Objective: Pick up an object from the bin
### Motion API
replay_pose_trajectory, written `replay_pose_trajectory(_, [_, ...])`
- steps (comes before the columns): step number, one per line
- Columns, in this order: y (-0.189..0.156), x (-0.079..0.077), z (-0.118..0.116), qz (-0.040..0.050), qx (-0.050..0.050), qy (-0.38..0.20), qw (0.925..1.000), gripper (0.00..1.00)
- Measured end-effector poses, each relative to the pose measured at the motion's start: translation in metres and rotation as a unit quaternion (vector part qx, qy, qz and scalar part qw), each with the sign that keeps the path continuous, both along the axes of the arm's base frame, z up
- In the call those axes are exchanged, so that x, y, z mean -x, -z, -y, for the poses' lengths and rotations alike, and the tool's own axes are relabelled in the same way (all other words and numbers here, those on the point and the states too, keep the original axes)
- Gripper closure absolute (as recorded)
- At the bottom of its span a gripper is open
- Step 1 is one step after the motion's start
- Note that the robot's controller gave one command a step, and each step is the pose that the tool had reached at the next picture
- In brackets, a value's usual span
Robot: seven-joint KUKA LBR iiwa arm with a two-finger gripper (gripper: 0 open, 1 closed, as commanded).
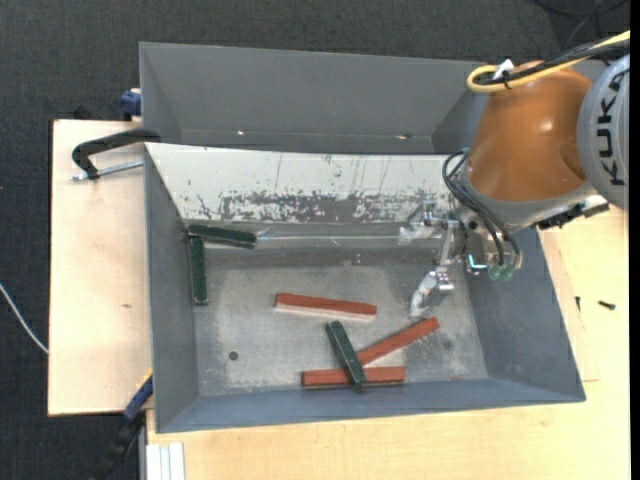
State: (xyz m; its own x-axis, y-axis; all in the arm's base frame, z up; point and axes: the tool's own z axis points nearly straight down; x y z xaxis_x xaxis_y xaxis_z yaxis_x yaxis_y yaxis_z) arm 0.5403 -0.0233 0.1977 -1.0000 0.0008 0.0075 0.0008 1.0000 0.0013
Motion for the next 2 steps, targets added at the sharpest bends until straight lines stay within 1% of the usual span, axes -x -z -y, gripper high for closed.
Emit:
replay_pose_trajectory(1, [-0.005,-0.002,0.000,0.0045,0.000,0.000,1.0000,0.00])
replay_pose_trajectory(2, [0.040,-0.002,-0.009,0.0082,0.001,-0.005,1.0000,0.00])
